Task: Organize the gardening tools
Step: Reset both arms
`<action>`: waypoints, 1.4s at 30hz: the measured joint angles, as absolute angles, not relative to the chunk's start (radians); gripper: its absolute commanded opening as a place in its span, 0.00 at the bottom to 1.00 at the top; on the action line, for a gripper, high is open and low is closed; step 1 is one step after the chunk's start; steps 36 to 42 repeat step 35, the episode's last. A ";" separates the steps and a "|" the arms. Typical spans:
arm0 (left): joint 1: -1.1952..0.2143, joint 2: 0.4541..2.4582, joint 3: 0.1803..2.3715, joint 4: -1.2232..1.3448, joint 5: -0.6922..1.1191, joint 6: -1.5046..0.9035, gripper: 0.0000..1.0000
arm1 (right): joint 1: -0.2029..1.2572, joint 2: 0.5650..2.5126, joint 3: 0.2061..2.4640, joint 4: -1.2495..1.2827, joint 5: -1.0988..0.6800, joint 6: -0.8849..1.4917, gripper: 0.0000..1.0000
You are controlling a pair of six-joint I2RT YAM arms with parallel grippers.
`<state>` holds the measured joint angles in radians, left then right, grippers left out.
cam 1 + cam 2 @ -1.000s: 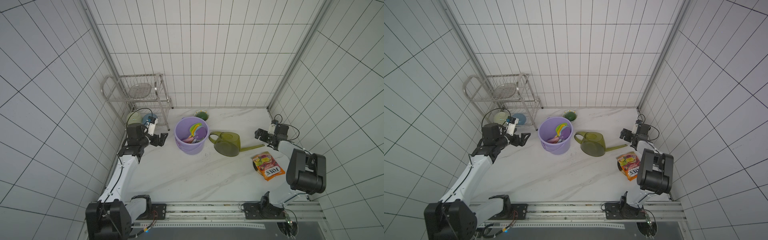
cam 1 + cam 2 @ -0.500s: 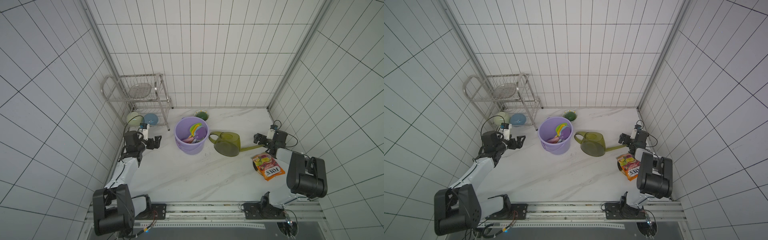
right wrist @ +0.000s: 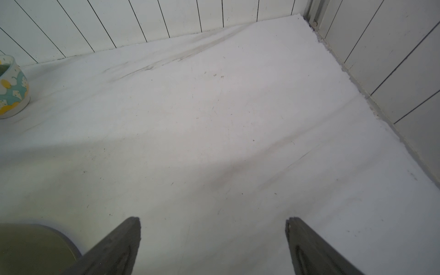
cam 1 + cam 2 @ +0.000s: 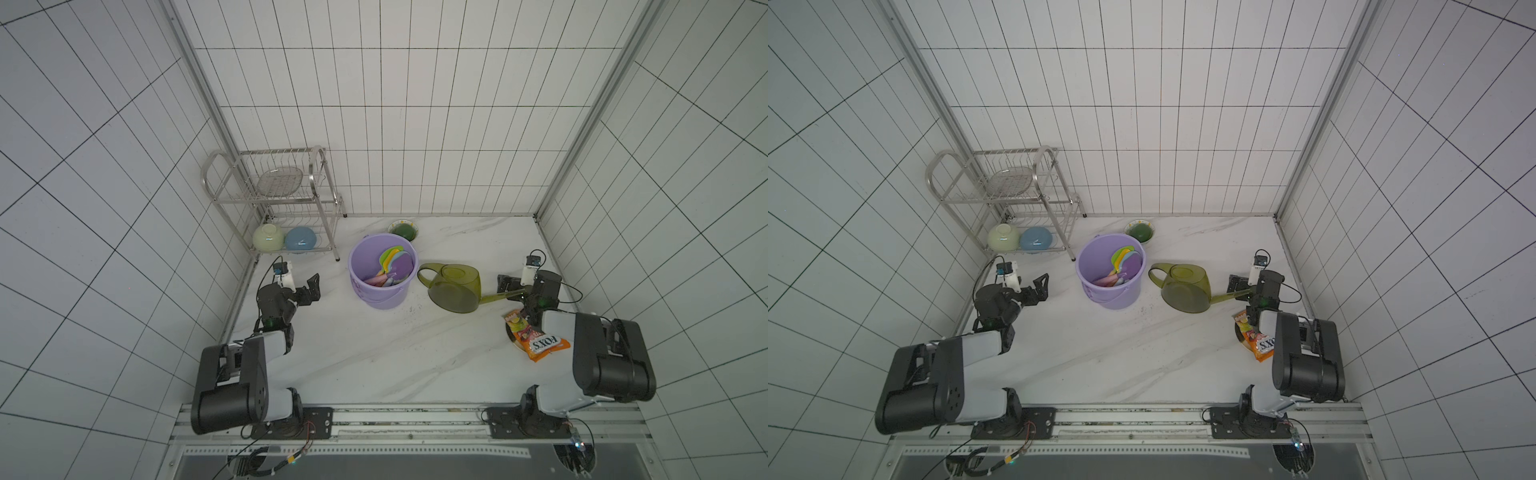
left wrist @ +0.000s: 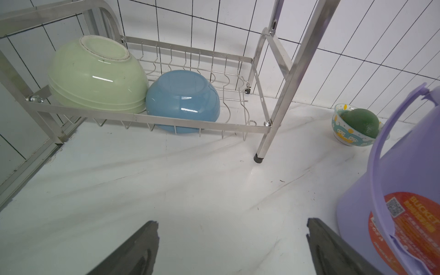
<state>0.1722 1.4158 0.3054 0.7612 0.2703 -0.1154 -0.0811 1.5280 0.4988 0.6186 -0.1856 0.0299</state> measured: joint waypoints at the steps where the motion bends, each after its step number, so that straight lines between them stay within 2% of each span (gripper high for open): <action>1: 0.157 1.433 0.295 0.795 0.246 -0.117 0.98 | -0.078 1.526 0.485 0.645 -0.178 0.029 0.99; 8: 0.049 1.533 0.282 0.969 0.066 -0.104 0.98 | -0.078 1.529 0.418 0.764 -0.145 0.029 0.99; 21: 0.027 1.545 0.437 0.833 -0.112 -0.106 0.98 | -0.057 1.530 0.418 0.789 -0.068 0.030 0.99; 42: 0.020 1.546 0.438 0.762 -0.165 -0.110 0.98 | -0.050 1.530 0.418 0.789 -0.046 0.030 0.99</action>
